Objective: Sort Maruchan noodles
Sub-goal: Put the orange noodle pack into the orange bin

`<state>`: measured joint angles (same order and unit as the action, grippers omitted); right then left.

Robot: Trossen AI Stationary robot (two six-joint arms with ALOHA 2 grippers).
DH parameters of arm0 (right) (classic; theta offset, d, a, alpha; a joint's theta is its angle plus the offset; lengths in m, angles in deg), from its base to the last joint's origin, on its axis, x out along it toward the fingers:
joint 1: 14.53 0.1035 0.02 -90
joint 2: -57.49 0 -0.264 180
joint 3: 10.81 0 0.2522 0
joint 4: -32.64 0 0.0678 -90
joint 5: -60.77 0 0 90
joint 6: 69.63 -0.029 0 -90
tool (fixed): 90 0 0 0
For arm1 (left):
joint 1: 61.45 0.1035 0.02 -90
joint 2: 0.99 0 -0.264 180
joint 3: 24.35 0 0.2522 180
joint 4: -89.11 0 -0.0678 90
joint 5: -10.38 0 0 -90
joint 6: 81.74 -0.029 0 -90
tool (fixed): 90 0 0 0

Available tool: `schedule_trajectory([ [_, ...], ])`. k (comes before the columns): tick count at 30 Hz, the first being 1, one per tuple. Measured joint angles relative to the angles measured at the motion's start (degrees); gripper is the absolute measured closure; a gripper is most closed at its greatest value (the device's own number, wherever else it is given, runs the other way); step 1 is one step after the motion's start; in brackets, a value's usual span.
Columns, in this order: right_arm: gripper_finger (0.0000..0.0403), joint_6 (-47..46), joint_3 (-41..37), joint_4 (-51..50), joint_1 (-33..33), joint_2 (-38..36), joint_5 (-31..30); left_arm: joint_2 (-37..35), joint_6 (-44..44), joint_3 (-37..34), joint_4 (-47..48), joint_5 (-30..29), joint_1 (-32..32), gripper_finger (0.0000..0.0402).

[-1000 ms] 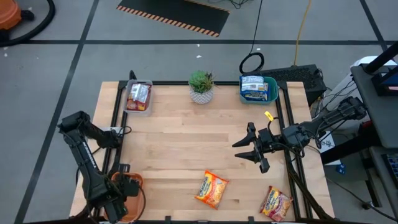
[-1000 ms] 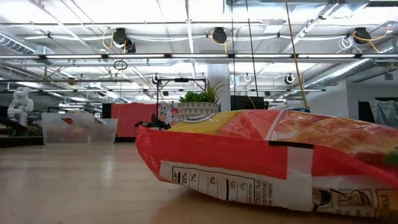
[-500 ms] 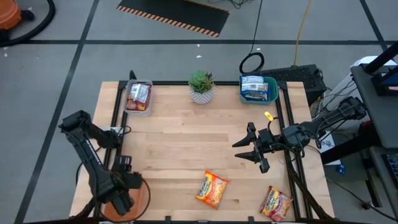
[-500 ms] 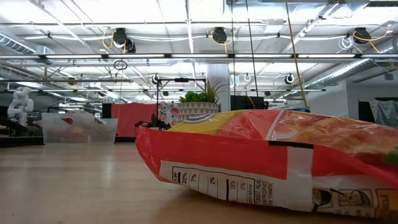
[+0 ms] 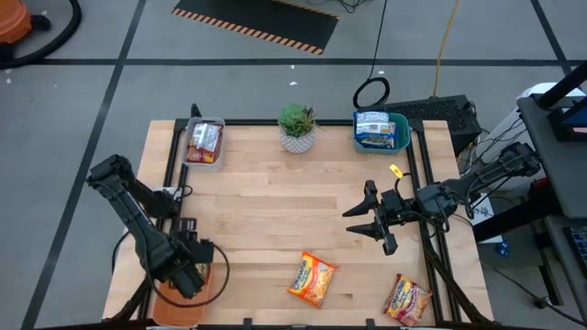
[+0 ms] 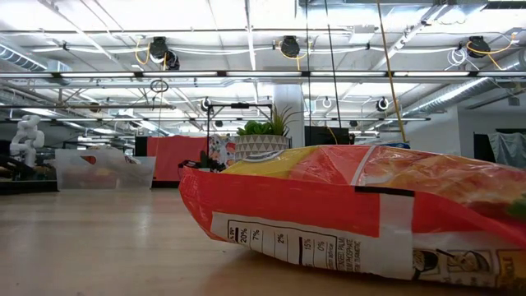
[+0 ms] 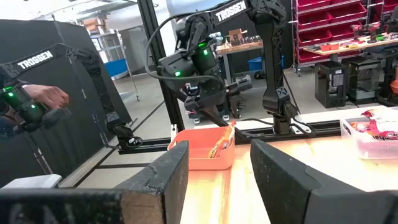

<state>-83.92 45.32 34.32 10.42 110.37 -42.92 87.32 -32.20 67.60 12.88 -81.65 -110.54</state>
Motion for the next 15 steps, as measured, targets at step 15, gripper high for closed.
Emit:
schedule_trajectory([
  [15,0.0238,-1.61,0.00,-2.74,0.00,0.09,-5.68,-0.34,-9.88,0.00,-5.11,-26.75,8.47,0.0188],
])
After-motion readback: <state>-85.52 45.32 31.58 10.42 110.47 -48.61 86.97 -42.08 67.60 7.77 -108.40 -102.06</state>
